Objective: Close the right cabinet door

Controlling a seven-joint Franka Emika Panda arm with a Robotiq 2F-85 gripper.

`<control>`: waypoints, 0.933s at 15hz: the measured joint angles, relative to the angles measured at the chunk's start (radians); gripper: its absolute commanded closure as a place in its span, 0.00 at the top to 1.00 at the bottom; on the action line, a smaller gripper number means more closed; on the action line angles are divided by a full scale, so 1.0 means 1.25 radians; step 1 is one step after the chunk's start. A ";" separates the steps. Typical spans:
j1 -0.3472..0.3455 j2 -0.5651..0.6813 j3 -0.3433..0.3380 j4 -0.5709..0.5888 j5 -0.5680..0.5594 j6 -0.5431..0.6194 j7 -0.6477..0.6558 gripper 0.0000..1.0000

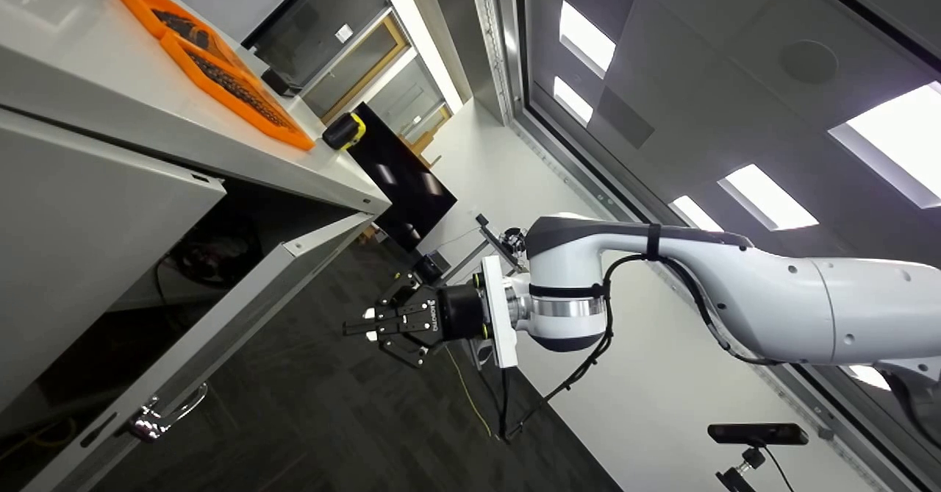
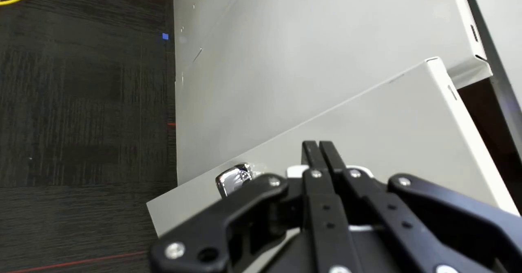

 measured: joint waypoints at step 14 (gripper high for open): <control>0.078 0.131 0.085 0.131 0.276 0.259 -0.011 0.06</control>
